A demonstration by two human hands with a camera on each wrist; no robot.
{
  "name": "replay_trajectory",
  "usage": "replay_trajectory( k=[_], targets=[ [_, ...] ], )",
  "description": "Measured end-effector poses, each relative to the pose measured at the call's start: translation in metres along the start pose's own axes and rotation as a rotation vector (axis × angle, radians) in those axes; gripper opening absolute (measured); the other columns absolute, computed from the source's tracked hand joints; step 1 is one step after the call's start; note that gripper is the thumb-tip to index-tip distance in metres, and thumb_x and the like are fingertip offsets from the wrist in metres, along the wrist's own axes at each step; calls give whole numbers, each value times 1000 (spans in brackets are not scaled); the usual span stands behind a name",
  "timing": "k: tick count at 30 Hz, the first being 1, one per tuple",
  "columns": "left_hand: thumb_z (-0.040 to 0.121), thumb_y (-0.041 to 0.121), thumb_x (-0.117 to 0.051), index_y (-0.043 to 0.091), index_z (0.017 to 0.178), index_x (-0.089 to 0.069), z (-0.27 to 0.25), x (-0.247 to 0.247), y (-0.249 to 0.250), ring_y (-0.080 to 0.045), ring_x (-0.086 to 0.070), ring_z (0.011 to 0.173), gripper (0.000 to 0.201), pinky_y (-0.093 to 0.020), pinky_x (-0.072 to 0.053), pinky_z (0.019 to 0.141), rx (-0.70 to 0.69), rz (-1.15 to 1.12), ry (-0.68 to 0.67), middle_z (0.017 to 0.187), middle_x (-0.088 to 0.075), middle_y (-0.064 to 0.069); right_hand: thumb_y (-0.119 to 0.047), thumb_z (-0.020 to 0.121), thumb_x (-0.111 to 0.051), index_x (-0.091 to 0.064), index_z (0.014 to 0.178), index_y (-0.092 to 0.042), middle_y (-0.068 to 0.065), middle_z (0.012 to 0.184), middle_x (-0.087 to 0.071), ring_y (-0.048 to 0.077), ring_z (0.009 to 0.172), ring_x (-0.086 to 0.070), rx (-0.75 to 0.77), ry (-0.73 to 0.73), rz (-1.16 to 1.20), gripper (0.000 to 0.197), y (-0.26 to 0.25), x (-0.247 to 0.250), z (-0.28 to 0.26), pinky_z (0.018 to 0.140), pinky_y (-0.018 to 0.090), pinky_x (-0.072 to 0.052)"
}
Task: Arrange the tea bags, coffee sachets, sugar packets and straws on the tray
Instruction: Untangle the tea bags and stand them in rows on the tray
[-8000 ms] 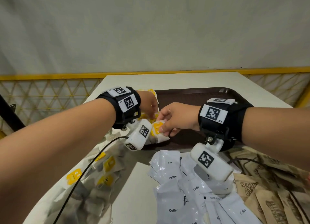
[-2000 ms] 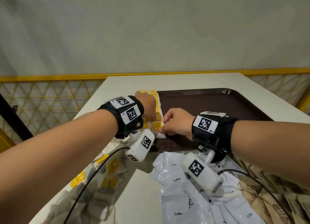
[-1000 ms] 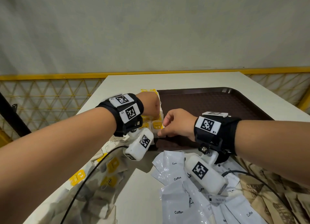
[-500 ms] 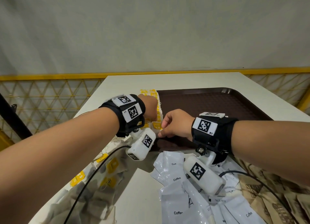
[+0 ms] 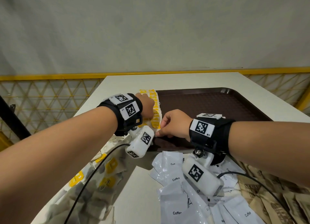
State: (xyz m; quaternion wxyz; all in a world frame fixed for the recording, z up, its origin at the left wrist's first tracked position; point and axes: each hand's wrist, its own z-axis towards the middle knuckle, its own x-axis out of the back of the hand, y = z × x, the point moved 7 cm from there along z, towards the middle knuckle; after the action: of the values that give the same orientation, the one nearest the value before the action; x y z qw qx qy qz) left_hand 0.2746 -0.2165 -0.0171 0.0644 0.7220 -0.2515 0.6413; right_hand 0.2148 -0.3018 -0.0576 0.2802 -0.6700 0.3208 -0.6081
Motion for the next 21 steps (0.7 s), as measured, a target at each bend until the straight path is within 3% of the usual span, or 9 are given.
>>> replay_trajectory(
  k=[8, 15, 18, 21],
  targets=[
    [94, 31, -49, 15, 115, -63, 1, 3, -2, -30, -39, 121, 30, -34, -35, 91, 10, -2, 25, 129, -43, -10, -16, 72, -83, -63, 69, -11, 6, 69, -64, 15, 55, -57, 3, -5, -22, 21, -2, -1, -2, 66, 30, -53],
    [95, 27, -49, 15, 119, -61, -4, 8, -3, -29, -38, 123, 30, -32, -32, 92, 55, -84, 89, 131, -42, -10, -21, 72, -84, -61, 65, -14, 4, 71, -63, 16, 69, -58, 19, 19, -77, 25, -6, -1, -2, 76, 37, -55],
    [97, 26, -45, 17, 115, -62, -11, 16, -16, -31, -39, 123, 26, -36, -35, 99, 85, -338, 173, 129, -44, -11, -20, 74, -81, -61, 68, -12, 8, 75, -63, 18, 69, -57, -11, 7, -23, 23, -3, 3, -5, 71, 34, -55],
    [96, 20, -46, 22, 95, -60, -23, 21, -33, -28, -51, 114, 14, -36, -45, 94, 69, -758, 259, 121, -51, -7, -11, 83, -72, -62, 71, -11, 8, 78, -63, 18, 72, -60, -18, 19, 126, 16, -3, 11, -11, 68, 27, -55]
  ],
)
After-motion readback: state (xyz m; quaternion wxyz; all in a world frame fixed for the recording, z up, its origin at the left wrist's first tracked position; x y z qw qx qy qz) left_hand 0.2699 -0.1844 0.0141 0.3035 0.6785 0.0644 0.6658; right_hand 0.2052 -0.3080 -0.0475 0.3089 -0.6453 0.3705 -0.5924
